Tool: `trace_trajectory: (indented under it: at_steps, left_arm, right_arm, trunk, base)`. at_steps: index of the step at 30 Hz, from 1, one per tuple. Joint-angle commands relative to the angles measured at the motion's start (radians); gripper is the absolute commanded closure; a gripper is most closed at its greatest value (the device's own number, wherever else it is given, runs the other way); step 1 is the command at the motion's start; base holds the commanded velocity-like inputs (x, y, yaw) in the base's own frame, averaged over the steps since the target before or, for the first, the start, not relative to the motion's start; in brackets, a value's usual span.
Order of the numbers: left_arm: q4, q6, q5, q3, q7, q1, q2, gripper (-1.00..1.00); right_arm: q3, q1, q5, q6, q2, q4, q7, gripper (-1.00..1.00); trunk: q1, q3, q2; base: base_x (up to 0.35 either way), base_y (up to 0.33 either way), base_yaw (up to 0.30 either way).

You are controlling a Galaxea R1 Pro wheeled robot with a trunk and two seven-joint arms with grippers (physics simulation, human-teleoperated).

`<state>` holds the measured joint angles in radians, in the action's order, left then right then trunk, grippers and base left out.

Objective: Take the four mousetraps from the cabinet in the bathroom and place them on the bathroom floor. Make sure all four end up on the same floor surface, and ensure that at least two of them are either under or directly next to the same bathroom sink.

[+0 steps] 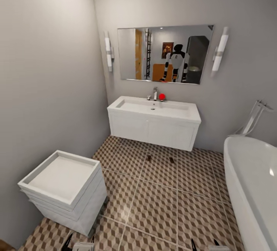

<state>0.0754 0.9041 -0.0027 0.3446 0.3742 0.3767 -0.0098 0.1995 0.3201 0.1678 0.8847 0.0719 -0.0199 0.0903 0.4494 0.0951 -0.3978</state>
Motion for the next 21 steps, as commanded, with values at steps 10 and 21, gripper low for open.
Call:
trace_trajectory:
  at_steps: [10,21]
  left_arm:
    - [0.004,0.003,0.0,0.008,0.008,0.002,-0.001,-1.0]
    - [0.004,0.003,0.0,0.008,0.008,0.002,-0.001,-1.0]
  right_arm:
    - [0.009,0.0,0.004,0.002,0.0,0.0,0.006,-1.0]
    - [0.009,0.0,0.004,0.002,-0.001,0.0,0.006,-1.0]
  trunk:
    - [0.001,0.002,-0.002]
    - [0.001,0.002,-0.002]
  base:
    - [0.0,0.0,0.286]
    - [0.0,0.0,0.286]
